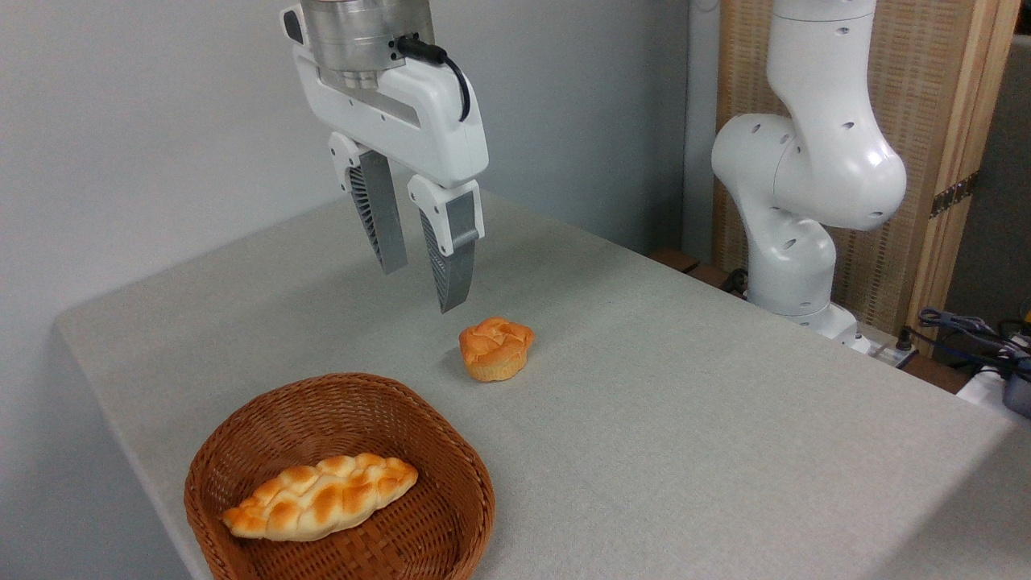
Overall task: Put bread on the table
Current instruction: 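Lower the open gripper toward the braided loaf in the wicker basket, then close the gripper on the braided loaf inside the basket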
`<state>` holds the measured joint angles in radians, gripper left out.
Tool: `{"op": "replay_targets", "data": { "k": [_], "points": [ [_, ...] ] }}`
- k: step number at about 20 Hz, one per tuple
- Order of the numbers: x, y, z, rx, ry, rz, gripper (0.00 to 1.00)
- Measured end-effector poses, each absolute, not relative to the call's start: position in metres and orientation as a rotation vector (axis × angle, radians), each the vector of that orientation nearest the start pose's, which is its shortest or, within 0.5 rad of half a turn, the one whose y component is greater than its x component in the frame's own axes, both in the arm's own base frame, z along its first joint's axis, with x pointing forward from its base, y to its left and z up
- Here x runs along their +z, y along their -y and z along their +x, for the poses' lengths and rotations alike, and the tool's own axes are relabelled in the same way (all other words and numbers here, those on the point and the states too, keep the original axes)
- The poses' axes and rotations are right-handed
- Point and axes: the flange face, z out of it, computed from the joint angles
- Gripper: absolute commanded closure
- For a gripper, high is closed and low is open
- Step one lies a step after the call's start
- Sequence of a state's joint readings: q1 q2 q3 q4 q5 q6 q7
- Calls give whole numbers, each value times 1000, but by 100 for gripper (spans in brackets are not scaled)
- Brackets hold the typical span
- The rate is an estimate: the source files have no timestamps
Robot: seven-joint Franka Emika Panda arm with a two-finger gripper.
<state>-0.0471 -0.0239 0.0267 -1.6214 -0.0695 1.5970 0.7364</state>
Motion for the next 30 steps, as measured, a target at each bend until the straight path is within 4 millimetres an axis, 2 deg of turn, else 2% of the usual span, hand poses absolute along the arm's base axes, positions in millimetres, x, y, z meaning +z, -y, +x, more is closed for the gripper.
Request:
{"op": "replay_targets", "data": {
  "k": [14,21,30],
  "points": [
    [602,15,557,-2,-1171,-2994,0],
    [586,14,581,-104,-1152,-2971,0],
    [533,24,626,-199,-1150,-2940,0]
  ]
}}
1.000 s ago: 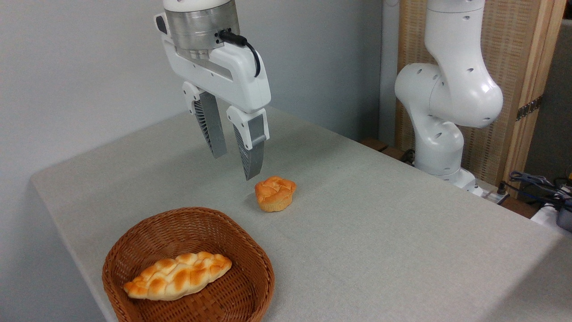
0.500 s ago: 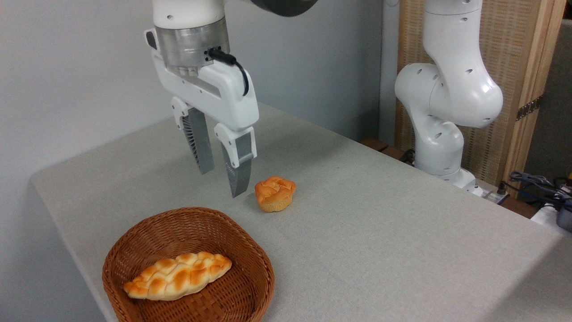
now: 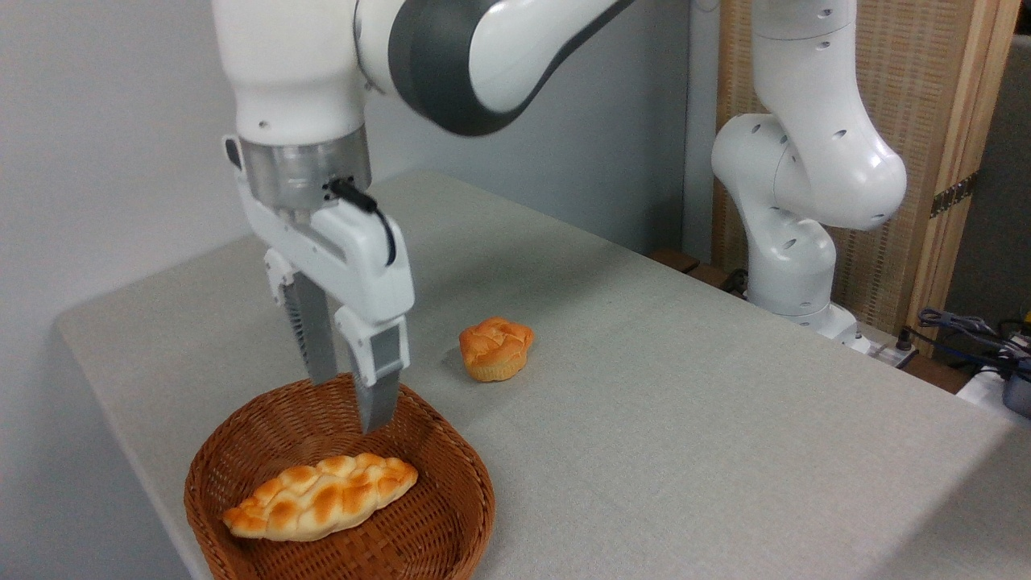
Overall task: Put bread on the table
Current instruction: 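Close the gripper on the braided loaf inside the basket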
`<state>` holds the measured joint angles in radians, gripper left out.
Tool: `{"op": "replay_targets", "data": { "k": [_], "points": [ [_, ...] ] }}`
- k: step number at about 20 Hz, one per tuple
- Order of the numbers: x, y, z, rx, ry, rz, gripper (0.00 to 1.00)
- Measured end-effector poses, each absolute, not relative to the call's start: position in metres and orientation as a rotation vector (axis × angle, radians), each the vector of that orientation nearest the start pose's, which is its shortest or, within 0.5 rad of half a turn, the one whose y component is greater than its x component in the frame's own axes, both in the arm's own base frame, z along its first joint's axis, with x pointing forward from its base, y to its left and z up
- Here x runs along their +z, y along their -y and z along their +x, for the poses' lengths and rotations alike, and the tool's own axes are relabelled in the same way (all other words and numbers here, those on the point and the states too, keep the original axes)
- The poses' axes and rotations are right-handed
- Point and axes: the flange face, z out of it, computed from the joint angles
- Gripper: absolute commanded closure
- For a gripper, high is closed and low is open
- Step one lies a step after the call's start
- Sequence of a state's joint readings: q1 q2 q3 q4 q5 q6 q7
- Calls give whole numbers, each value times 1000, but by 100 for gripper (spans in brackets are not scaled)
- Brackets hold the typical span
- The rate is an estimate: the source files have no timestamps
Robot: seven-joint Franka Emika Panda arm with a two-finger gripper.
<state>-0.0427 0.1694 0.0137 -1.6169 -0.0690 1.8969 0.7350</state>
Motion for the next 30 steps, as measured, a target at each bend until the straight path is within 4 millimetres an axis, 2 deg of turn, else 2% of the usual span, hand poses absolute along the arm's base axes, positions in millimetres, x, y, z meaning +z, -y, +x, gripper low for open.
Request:
{"op": "replay_targets", "data": {
  "k": [6,8,14,18,20,21,22,23,24,25,27,30],
  "points": [
    [470,59,653,-187,-1148,-2969,0],
    [453,62,658,-172,-1154,-2973,0],
    [442,61,660,-147,-1311,-2895,0],
    [412,75,665,-54,-1400,-2785,0],
    [408,79,666,-41,-1430,-2750,1],
    [409,80,666,-40,-1453,-2731,18],
    [409,79,666,-39,-1462,-2724,52],
    [409,79,666,-38,-1467,-2721,70],
    [409,79,666,-38,-1468,-2720,79],
    [409,79,666,-38,-1468,-2720,87],
    [409,79,666,-38,-1470,-2719,94],
    [409,78,667,-38,-1475,-2716,94]
  ]
}}
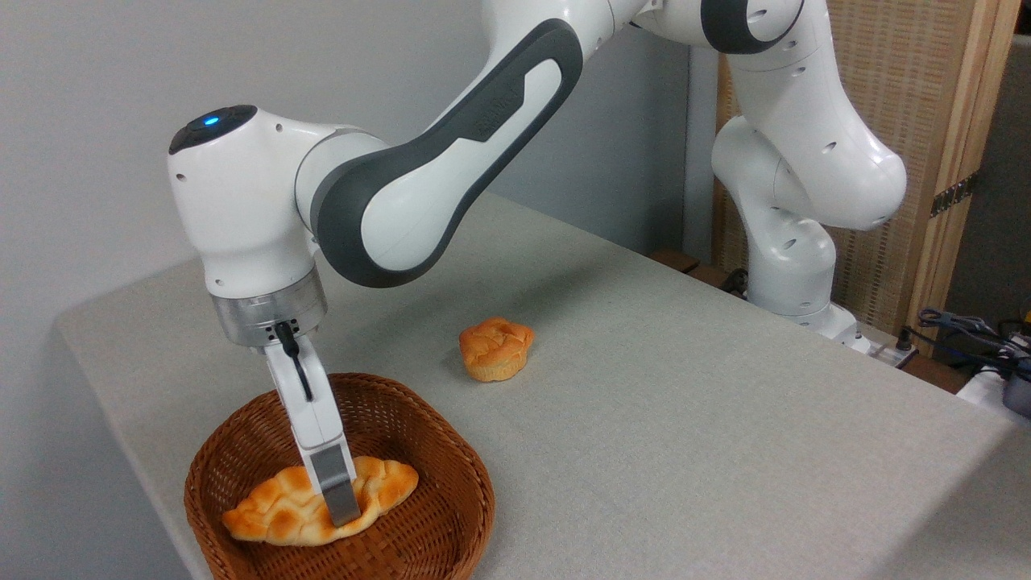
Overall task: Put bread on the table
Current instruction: 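Close the gripper on the braided loaf inside the basket, then lift the braided loaf out of the basket and lower it beside the bun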
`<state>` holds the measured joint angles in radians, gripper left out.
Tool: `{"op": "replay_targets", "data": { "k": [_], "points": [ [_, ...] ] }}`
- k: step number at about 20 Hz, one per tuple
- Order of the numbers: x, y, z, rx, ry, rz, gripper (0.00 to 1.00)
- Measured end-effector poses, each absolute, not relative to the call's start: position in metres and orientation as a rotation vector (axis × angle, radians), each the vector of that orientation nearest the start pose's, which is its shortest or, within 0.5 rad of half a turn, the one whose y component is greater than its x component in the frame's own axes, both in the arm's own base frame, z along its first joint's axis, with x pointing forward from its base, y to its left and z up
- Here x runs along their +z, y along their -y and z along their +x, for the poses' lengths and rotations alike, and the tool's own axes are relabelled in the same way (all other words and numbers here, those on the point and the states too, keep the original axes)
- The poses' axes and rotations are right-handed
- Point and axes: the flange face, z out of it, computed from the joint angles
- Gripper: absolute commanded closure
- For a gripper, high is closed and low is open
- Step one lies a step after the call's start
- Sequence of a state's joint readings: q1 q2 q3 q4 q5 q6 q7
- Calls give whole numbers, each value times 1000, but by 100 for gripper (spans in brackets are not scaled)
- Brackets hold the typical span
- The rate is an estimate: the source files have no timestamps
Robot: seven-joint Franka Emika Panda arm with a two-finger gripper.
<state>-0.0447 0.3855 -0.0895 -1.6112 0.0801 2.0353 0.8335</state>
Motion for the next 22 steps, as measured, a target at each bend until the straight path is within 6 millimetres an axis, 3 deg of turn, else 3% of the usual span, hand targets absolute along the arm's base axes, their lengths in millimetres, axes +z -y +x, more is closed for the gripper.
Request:
{"op": "replay_targets", "data": {
  "k": [8,11,15,19,22],
  "points": [
    [413,71,666,-27,-1471,-2719,94],
    [431,63,663,-9,-1450,-2756,94],
    [489,39,652,-9,-1389,-2806,94],
    [560,-5,629,-139,-1268,-2878,91],
    [581,-27,602,-52,-1307,-2887,90]
  ]
}}
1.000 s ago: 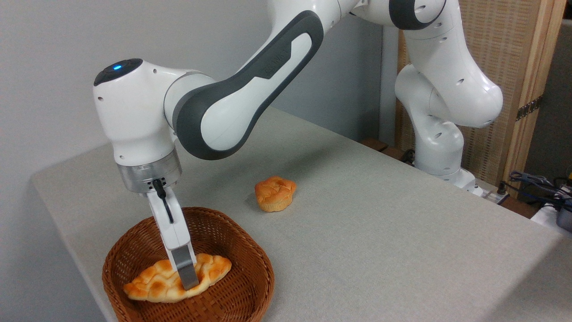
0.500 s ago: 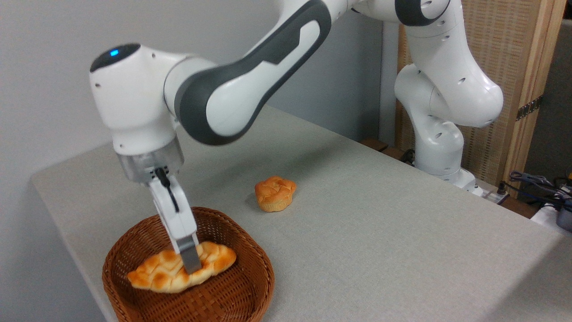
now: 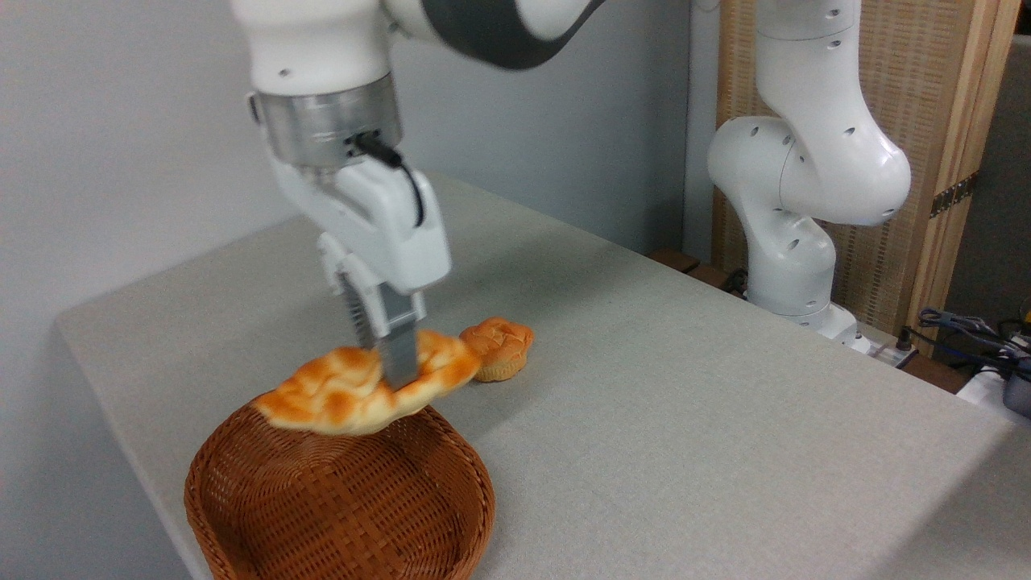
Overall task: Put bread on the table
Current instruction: 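Lift the braided loaf out of the basket and lower it beside the bun, then open the gripper, release the loaf, and raise the gripper away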
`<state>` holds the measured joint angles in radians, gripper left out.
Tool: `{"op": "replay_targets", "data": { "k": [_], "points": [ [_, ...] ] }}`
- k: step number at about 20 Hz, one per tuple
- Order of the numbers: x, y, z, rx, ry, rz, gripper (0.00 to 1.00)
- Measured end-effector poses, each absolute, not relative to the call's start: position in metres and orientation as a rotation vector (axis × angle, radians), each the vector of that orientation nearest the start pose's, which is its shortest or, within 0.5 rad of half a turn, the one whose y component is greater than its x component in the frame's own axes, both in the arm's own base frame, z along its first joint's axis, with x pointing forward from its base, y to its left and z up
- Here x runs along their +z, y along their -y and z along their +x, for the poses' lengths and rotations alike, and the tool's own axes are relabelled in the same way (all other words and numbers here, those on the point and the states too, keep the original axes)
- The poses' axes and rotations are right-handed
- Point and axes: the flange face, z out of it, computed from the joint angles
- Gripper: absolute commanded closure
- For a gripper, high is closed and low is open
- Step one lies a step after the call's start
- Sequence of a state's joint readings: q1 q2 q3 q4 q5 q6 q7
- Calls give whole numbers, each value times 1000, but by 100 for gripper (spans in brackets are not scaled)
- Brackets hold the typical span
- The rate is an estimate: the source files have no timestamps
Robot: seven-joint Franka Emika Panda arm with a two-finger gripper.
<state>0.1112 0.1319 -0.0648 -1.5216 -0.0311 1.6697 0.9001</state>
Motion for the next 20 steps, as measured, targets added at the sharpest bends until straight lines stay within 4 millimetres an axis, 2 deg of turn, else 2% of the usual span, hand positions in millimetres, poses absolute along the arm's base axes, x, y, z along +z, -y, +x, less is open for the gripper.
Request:
{"op": "replay_targets", "data": {
  "k": [1,4,5,7,8,10,11,12,14,15,20],
  "points": [
    [579,-28,591,-5,-1340,-2887,87],
    [561,-23,556,107,-1379,-2901,87],
    [550,-20,544,150,-1389,-2908,84],
    [524,-12,521,256,-1407,-2897,71],
    [509,-7,514,309,-1396,-2884,70],
    [481,1,505,381,-1359,-2867,61],
    [468,4,501,413,-1351,-2861,41],
    [458,6,497,443,-1349,-2853,13],
    [444,8,492,480,-1358,-2832,3],
    [439,9,491,489,-1360,-2822,0],
    [435,11,489,499,-1351,-2816,0]
  ]
}}
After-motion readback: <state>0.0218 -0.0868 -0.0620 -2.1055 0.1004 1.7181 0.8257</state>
